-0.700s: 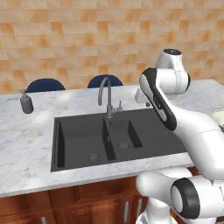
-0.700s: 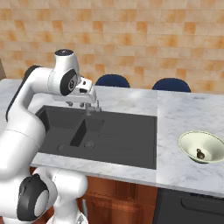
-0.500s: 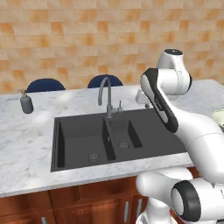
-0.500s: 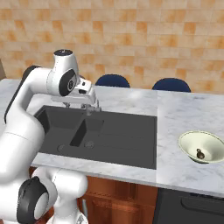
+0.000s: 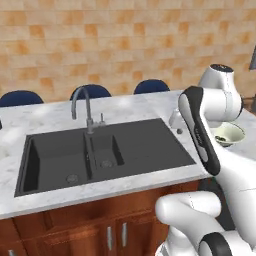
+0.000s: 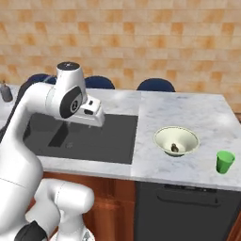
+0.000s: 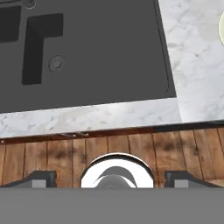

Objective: Move the cup from next to the sink to the open cabinet. Then, move the bowl with the mushroom to the fridge to clear the area for faucet cleaning.

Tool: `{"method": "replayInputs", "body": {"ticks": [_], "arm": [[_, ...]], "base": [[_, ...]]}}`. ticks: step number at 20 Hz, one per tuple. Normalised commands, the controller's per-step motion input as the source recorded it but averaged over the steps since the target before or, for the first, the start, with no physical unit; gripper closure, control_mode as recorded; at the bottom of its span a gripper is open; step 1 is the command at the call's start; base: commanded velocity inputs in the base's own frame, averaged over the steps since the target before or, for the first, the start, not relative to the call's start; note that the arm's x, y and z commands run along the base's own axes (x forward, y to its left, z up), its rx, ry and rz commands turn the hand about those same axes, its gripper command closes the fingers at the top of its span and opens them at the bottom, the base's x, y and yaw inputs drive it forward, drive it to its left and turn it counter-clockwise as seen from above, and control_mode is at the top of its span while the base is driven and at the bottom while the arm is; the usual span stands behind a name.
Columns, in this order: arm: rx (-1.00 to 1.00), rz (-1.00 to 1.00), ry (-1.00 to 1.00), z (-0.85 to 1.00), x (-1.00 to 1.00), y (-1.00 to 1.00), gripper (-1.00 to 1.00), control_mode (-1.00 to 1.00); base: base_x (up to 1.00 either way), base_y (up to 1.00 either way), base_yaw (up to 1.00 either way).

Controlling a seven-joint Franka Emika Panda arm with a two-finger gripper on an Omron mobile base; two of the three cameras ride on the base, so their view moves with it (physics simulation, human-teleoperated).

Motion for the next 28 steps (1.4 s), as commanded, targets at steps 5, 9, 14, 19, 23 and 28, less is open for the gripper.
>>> {"method": "replayInputs", "body": {"ticks": [5, 9, 14, 19, 23, 28], "arm": [[0.00, 0.00, 0.00, 0.00, 0.00, 0.00, -1.00, 1.00], [0.00, 0.00, 0.00, 0.00, 0.00, 0.00, -1.00, 1.00], [0.00, 0.00, 0.00, 0.00, 0.00, 0.00, -1.00, 1.00], [0.00, 0.00, 0.00, 0.00, 0.00, 0.00, -1.00, 1.00], [0.00, 0.00, 0.00, -0.34, 0.26, -0.11, -1.00, -1.00], [0.00, 0.00, 0.00, -0.57, 0.73, 0.14, -1.00, -1.00]], "base": [[-0.05, -1.00, -0.23], [0.01, -1.00, -0.16], [0.05, -0.99, -0.08], [0.05, -0.78, 0.00], [0.10, -0.24, 0.00], [0.00, 0.00, 0.00]]}}
